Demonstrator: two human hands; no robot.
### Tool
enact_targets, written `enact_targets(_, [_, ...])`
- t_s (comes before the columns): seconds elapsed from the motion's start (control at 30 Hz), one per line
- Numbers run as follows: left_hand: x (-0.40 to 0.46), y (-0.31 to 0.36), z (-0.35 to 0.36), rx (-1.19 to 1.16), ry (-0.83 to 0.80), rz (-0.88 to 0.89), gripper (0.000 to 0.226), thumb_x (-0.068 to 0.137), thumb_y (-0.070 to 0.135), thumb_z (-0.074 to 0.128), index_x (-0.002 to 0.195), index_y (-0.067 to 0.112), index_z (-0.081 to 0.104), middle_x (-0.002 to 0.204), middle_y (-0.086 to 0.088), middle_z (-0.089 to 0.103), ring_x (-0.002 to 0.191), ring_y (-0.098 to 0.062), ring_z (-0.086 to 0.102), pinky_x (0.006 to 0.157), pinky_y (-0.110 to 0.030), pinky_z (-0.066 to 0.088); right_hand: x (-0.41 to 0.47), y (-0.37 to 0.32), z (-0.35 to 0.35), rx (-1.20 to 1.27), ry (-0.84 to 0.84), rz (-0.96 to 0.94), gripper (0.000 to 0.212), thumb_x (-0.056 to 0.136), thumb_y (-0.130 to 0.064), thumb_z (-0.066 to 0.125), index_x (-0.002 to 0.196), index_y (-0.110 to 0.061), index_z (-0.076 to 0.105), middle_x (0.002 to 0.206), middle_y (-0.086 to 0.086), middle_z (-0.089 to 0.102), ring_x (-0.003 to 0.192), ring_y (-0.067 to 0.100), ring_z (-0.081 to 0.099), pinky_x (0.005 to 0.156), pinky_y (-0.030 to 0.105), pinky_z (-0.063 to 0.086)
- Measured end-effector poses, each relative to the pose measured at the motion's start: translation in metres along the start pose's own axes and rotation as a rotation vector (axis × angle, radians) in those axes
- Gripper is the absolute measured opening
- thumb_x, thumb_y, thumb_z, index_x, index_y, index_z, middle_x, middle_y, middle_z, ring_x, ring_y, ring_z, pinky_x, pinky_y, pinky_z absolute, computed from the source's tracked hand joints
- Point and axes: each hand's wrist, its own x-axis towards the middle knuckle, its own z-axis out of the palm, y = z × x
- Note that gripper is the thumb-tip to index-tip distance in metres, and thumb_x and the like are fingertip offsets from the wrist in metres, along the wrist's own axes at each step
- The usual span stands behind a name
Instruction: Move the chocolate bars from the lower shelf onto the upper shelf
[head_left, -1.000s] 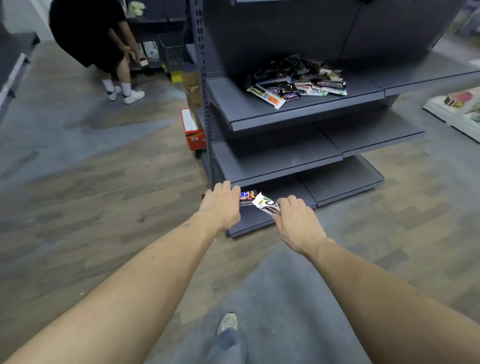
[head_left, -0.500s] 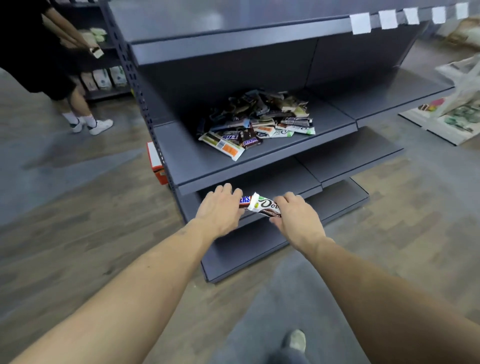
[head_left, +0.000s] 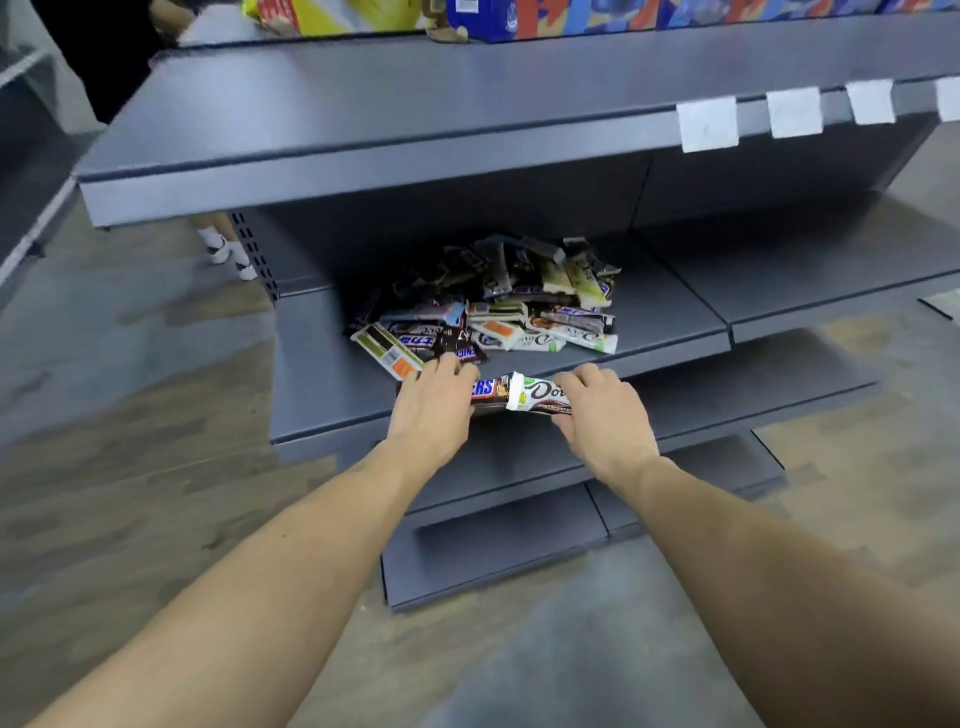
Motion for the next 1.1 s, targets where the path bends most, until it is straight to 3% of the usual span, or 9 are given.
enact_targets(0.17, [0.037,-0.007,0.002,-0.045,0.036,-0.079,0.042,0.088,0.013,0.061,0.129,0.020,0.054,0.122,-0.003,0.048,0.109,-0.023,0.048,0.086,-0.035,0.044,0.047,0.009,-0.003,-0.002,0.032,-0.048,0.045,0.094,-0.031,0.061,0.135,-0.020,0.047,0.127,0.003,0.051,0.116,0.027,0.048,0.095,0.037,0.041])
enact_targets(0.4, [0.080,-0.023,0.019,-0.110,0.103,-0.101,0.047,0.083,0.003,0.061,0.127,0.021,0.057,0.126,-0.004,0.051,0.120,-0.025,0.045,0.102,-0.036,0.036,0.095,0.012,0.007,-0.017,0.014,-0.040,0.049,0.093,-0.025,0.063,0.138,-0.019,0.046,0.133,0.005,0.049,0.121,0.029,0.046,0.100,0.039,0.038])
enact_targets(0.77, [0.087,-0.036,0.028,-0.097,0.031,-0.107,0.043,0.087,0.015,0.065,0.129,0.018,0.055,0.140,-0.005,0.047,0.137,-0.025,0.035,0.113,-0.035,0.027,0.127,0.016,0.016,0.045,-0.038,-0.115,0.051,0.092,-0.025,0.063,0.139,-0.020,0.045,0.132,0.003,0.051,0.122,0.026,0.046,0.098,0.037,0.039])
enact_targets(0.93, [0.083,-0.031,0.019,-0.093,0.015,-0.103,0.041,0.086,0.019,0.064,0.127,0.018,0.055,0.132,-0.003,0.050,0.132,-0.025,0.039,0.109,-0.035,0.031,0.124,0.025,0.003,0.107,-0.028,-0.151,0.063,0.087,-0.030,0.068,0.142,-0.018,0.040,0.121,0.003,0.061,0.113,0.026,0.055,0.095,0.036,0.042])
enact_targets(1.1, [0.091,-0.021,0.005,-0.067,0.059,-0.062,0.041,0.083,0.019,0.066,0.123,0.019,0.057,0.118,0.000,0.053,0.114,-0.022,0.048,0.099,-0.034,0.038,0.112,0.040,-0.008,0.138,0.030,-0.108,0.055,0.086,-0.028,0.070,0.135,-0.018,0.047,0.118,0.003,0.062,0.109,0.026,0.057,0.093,0.036,0.041])
